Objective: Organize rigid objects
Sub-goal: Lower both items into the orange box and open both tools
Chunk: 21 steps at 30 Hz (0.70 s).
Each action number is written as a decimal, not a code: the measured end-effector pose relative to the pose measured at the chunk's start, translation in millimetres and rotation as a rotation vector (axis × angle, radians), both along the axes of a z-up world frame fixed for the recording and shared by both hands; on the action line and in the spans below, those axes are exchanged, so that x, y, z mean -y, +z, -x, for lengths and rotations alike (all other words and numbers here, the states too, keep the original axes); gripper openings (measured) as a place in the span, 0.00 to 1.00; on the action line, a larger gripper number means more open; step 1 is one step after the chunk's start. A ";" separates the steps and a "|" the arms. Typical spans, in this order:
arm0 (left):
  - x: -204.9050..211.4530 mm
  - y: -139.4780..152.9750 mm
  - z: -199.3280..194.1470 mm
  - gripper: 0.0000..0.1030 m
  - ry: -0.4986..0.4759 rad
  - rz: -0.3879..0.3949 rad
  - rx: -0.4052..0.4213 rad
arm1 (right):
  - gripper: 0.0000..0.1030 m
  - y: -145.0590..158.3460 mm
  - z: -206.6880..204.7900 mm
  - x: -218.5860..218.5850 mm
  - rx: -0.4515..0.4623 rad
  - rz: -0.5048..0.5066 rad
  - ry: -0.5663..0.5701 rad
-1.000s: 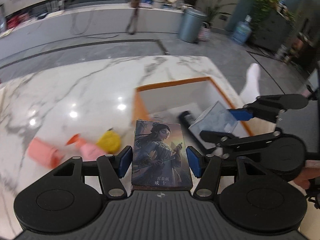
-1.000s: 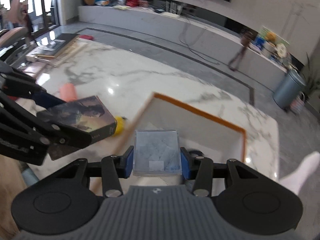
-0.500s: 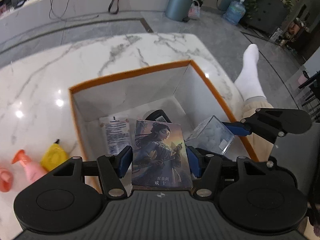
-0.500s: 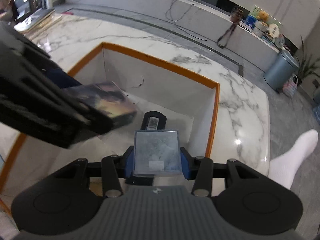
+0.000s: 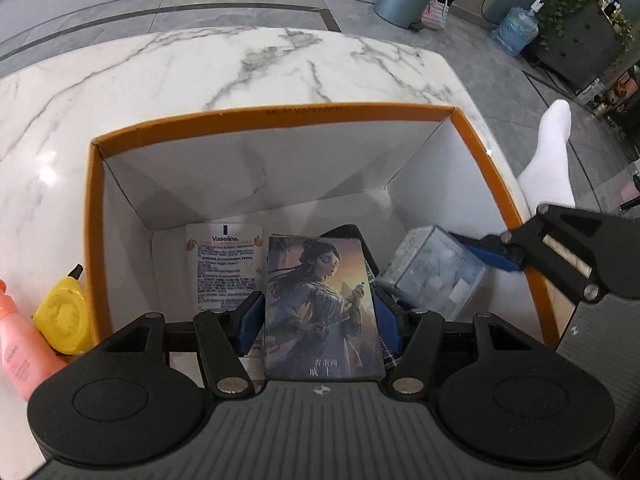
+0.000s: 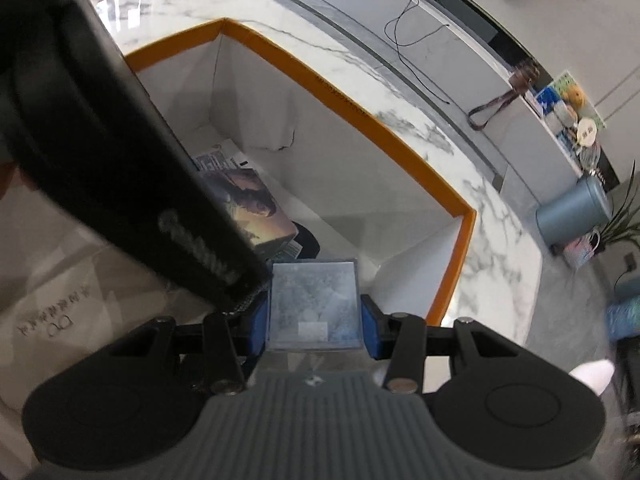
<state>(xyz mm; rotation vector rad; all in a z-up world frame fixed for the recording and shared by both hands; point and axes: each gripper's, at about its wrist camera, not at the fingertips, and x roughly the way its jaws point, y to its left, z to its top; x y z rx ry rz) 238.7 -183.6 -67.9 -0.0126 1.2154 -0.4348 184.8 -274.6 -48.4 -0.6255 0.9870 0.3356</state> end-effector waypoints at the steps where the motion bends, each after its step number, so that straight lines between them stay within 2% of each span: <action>1: 0.9 -0.8 0.3 0.65 0.001 -0.005 -0.001 | 0.45 0.7 -0.6 0.7 0.002 -0.002 0.000; 6: -1.1 -11.2 -1.8 0.65 0.017 0.010 -0.049 | 0.45 1.3 1.4 1.1 0.005 0.007 0.001; 10: -2.1 -11.8 -0.4 0.65 0.012 0.014 -0.047 | 0.47 4.6 4.3 1.7 0.004 0.000 -0.008; 15: -8.4 1.6 2.7 0.66 0.017 0.045 -0.017 | 0.48 11.6 4.5 4.5 0.021 0.000 -0.024; 19: -17.0 13.6 6.2 0.60 0.016 0.065 -0.012 | 0.47 18.5 8.0 6.5 0.022 -0.034 -0.047; 21: -21.5 23.3 11.3 0.59 0.007 0.070 0.009 | 0.43 19.5 12.5 3.3 0.021 -0.065 -0.059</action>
